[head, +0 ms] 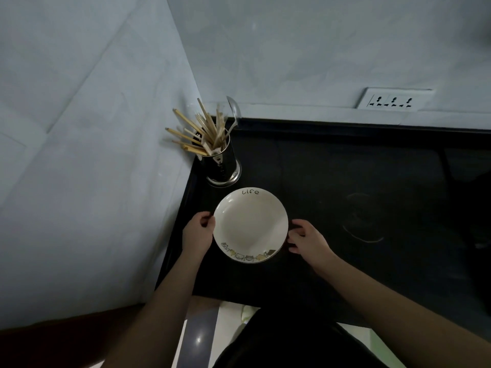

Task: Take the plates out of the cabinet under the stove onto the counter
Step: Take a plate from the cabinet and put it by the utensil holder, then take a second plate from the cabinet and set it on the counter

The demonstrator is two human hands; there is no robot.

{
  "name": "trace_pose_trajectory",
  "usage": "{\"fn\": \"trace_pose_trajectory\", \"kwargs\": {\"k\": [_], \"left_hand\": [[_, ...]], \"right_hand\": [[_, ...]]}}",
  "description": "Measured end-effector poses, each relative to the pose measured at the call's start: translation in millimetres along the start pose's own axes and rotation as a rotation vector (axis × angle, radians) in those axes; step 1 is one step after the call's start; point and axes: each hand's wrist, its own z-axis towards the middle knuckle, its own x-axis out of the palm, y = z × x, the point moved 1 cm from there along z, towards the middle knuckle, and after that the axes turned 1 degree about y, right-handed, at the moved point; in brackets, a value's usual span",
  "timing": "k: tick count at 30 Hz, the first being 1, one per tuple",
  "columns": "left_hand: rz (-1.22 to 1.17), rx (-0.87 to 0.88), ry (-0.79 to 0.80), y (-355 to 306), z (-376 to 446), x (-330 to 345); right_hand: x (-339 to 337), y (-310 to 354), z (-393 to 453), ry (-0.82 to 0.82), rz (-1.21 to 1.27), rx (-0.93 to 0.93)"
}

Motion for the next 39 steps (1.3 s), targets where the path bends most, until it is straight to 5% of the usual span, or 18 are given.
{"fn": "trace_pose_trajectory", "kwargs": {"k": [5, 11, 18, 39], "left_hand": [[0.211, 0.210, -0.004, -16.5, -28.2, -9.5], [0.769, 0.568, -0.004, -39.7, -77.1, -19.5], [0.943, 0.581, 0.065, -46.1, -114.4, -26.2], [0.898, 1.230, 0.285, -46.8, -204.0, -27.2]], "right_hand": [[-30.1, 10.5, -12.8, 0.028, -0.260, -0.139], [-40.6, 22.4, -35.0, -0.108, -1.076, -0.503], [-19.9, 22.6, -65.7, -0.142, -1.243, -0.649], [36.3, -65.2, -265.3, -0.662, -1.124, -0.216]]}}
